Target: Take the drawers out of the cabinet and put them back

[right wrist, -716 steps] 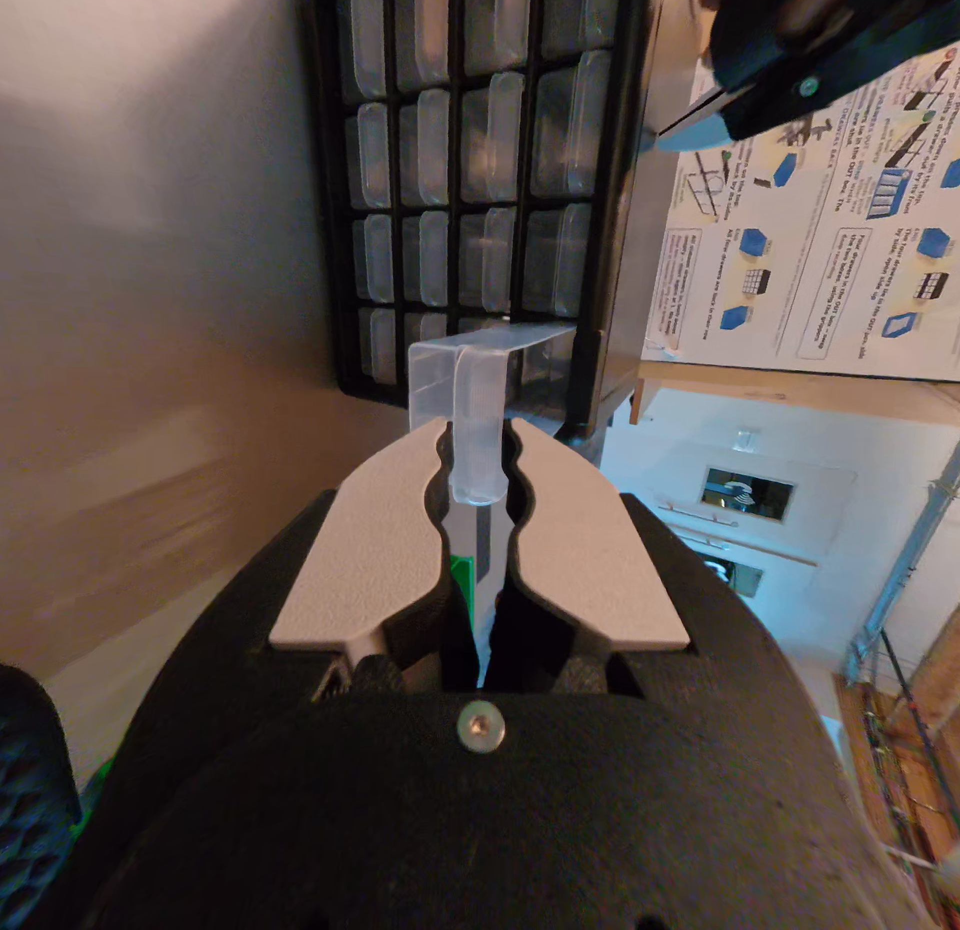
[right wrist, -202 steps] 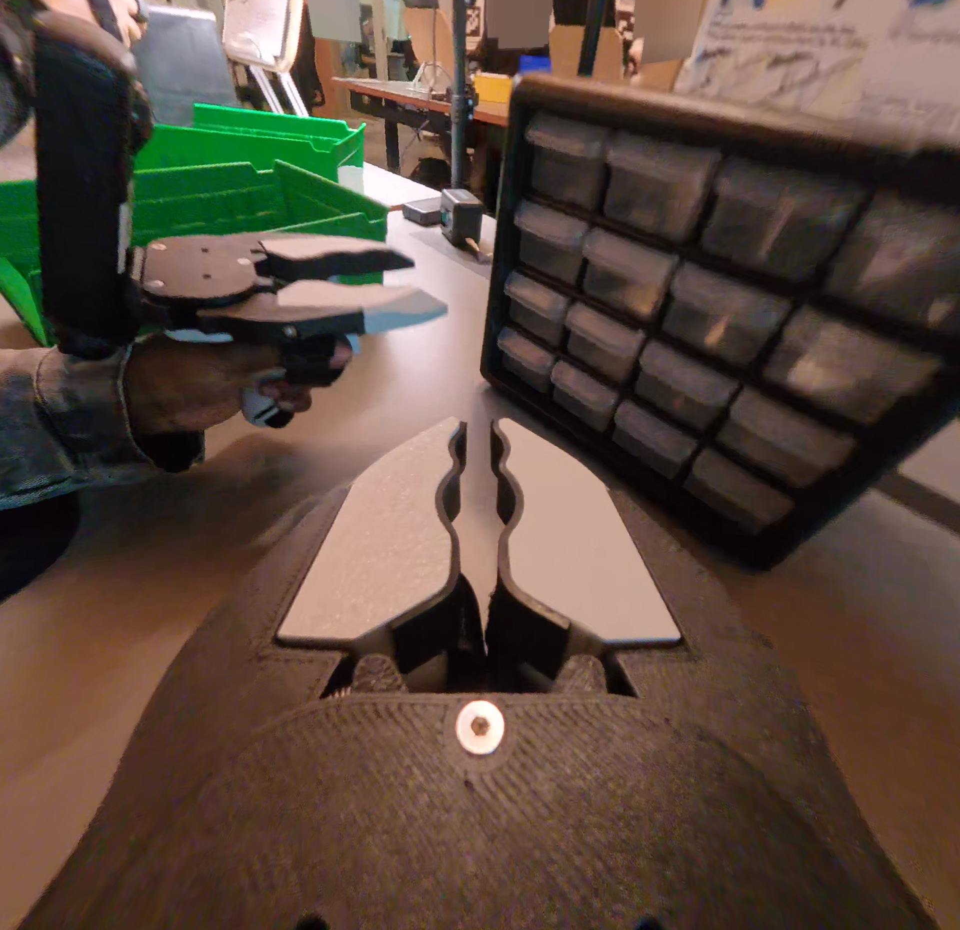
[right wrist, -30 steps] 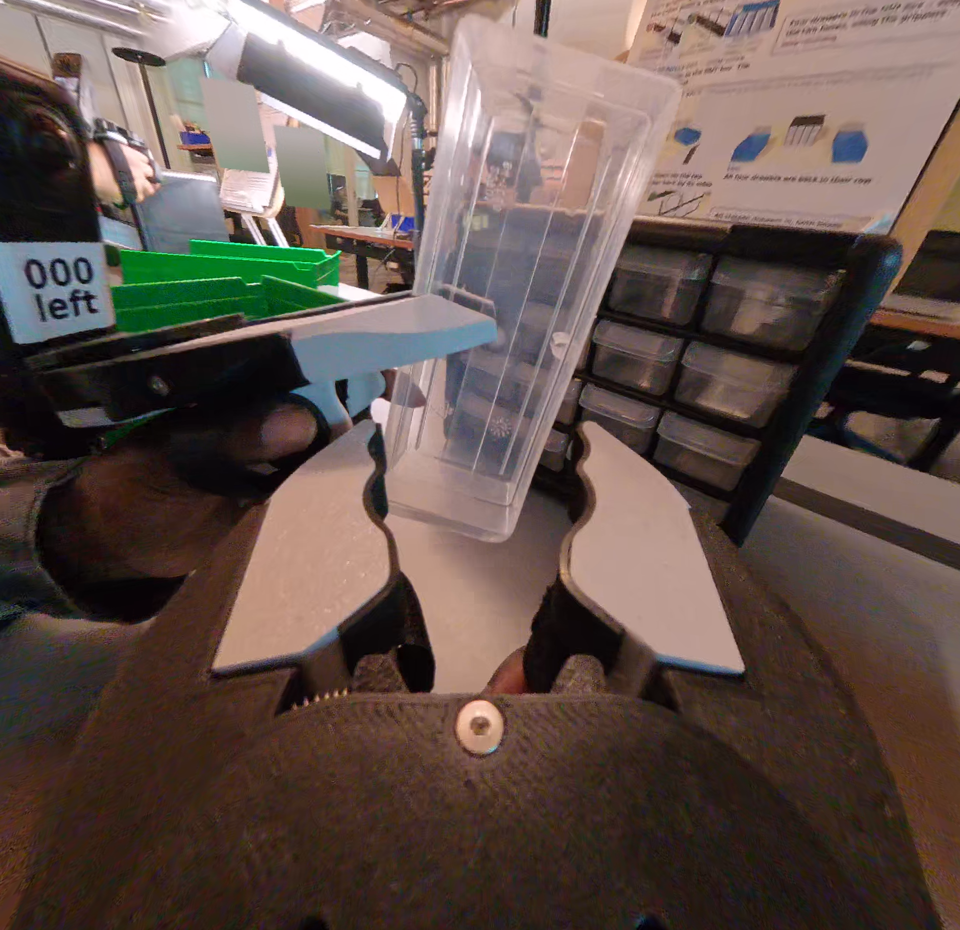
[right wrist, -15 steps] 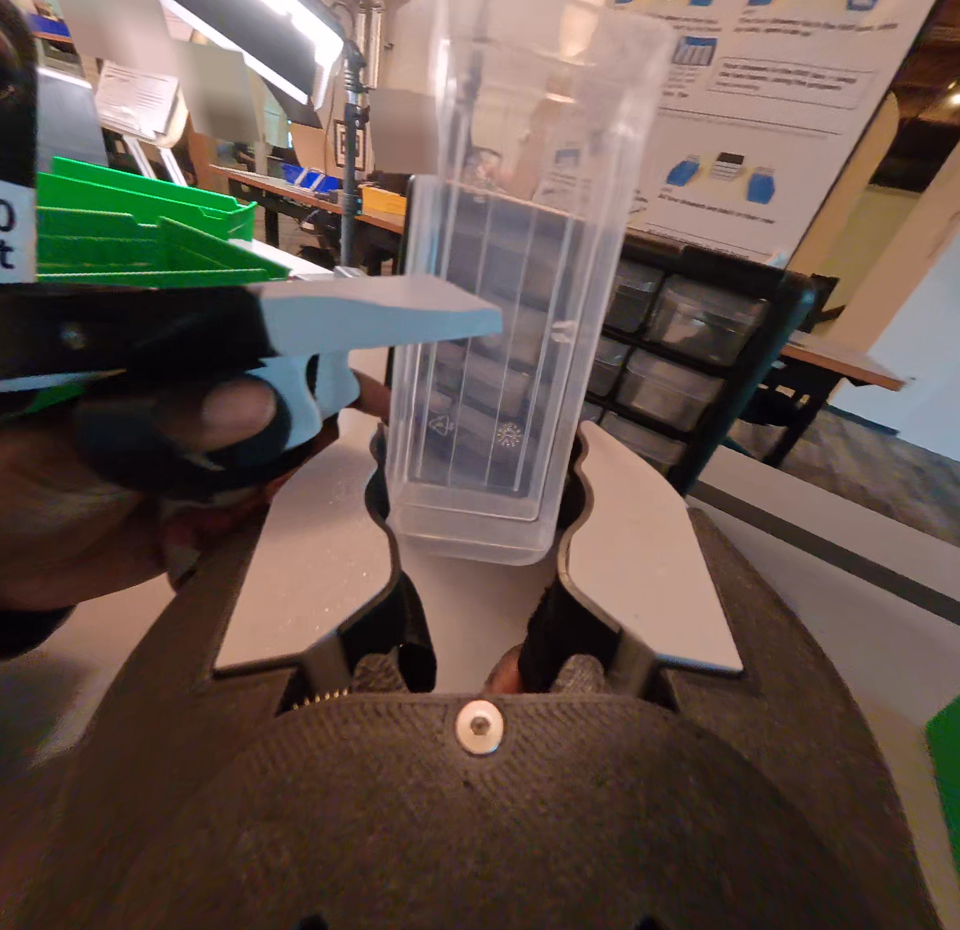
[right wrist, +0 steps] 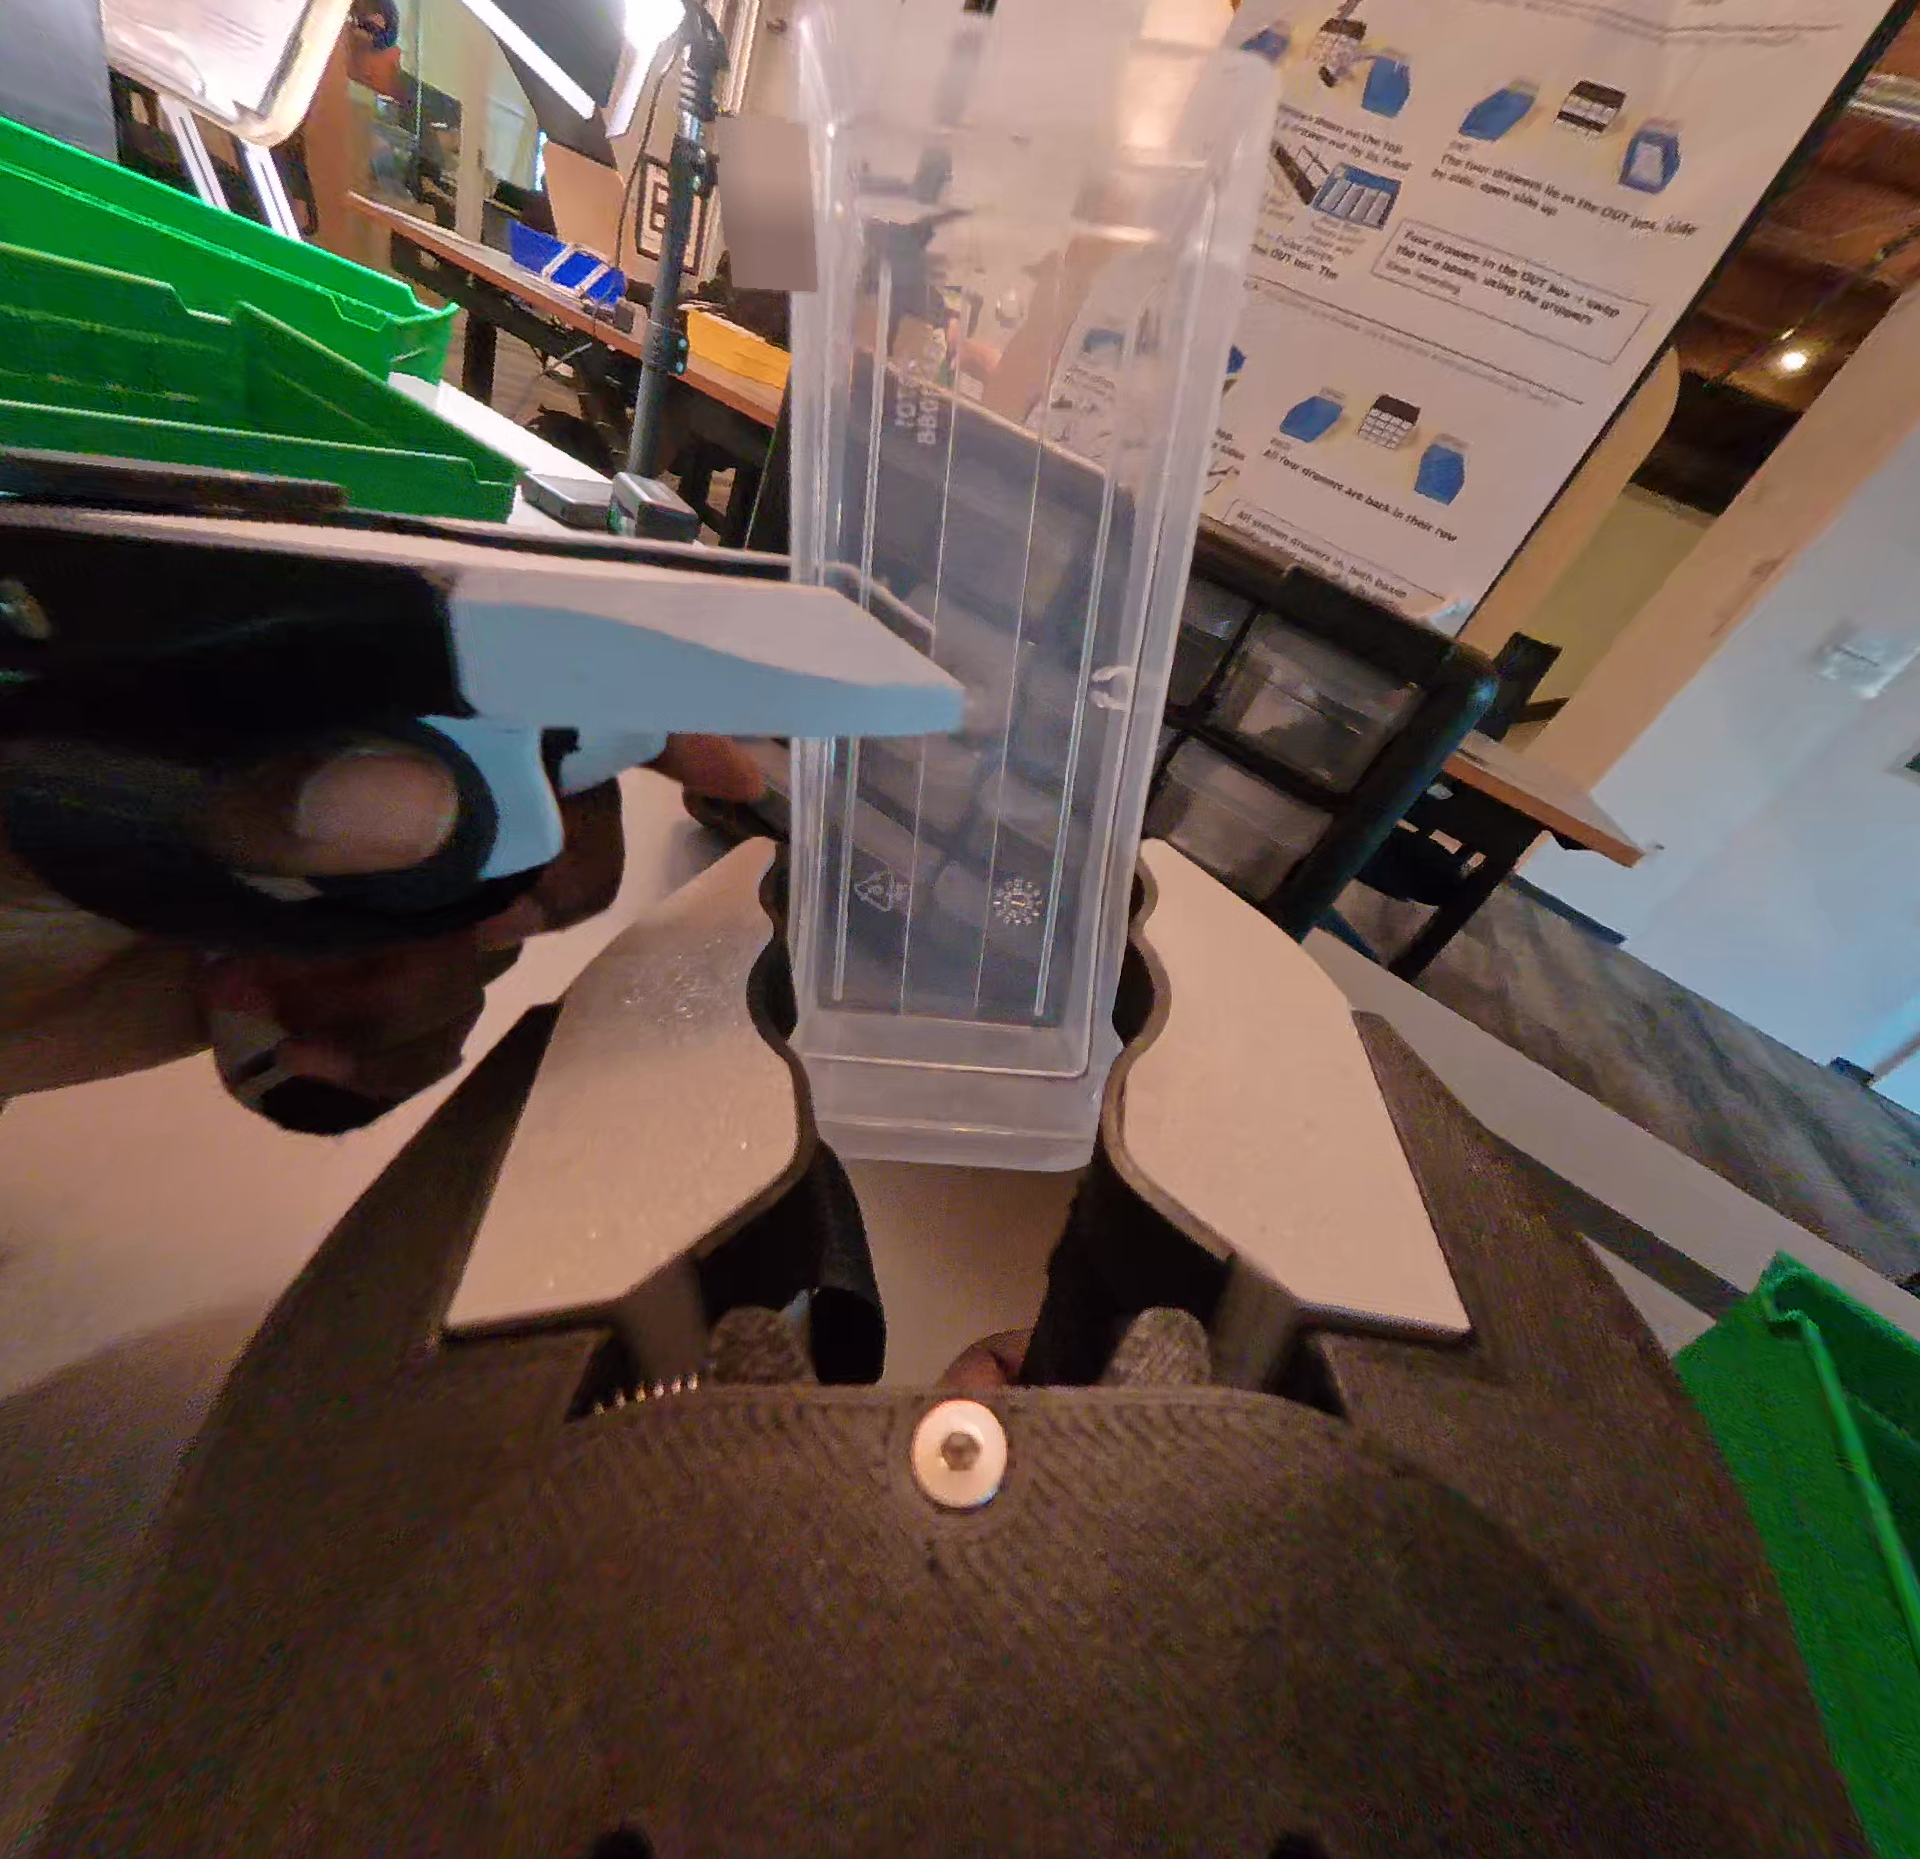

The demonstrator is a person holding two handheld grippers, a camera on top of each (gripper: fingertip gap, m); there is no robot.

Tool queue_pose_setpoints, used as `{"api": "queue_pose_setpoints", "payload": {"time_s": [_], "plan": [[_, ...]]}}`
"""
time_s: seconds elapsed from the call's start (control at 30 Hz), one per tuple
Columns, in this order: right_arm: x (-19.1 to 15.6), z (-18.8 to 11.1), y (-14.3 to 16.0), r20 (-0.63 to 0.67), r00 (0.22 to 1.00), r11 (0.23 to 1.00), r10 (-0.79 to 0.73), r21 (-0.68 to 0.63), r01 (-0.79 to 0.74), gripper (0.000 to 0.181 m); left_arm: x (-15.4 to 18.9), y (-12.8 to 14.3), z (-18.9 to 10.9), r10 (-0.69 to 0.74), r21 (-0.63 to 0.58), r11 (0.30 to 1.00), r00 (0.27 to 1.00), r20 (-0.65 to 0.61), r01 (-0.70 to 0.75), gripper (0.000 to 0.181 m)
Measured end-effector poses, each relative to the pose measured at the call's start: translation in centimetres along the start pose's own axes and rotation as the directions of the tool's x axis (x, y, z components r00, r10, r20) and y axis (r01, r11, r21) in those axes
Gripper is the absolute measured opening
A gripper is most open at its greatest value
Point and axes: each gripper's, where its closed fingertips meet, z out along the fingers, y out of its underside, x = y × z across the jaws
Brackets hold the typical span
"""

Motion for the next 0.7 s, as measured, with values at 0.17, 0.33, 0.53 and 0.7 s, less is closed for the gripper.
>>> {"api": "queue_pose_setpoints", "payload": {"time_s": [0.17,0.33,0.53,0.7], "plan": [[4.2,-1.8,-1.6,-0.093,0.996,1.0,-0.007,-0.006,0.006,0.059,-1.9,-1.7,-0.9,-0.055,0.107,0.993,0.998,0.031,0.051,0.074],[12.4,-6.3,-2.7,-0.241,0.97,0.994,0.022,-0.101,-0.048,0.06,-4.3,0.1,-0.9,-0.006,0.032,0.999,0.99,0.139,0.002,0.066],[21.9,-11.1,1.8,-0.285,0.953,0.911,0.103,-0.358,-0.205,0.06,-3.0,0.5,-0.4,0.158,-0.013,0.987,0.981,0.113,-0.158,0.064],[25.2,-13.6,9.1,-0.107,0.985,0.653,0.138,-0.738,-0.172,0.061,-2.5,0.6,-0.2,0.217,-0.026,0.976,0.972,0.094,-0.216,0.063]]}}
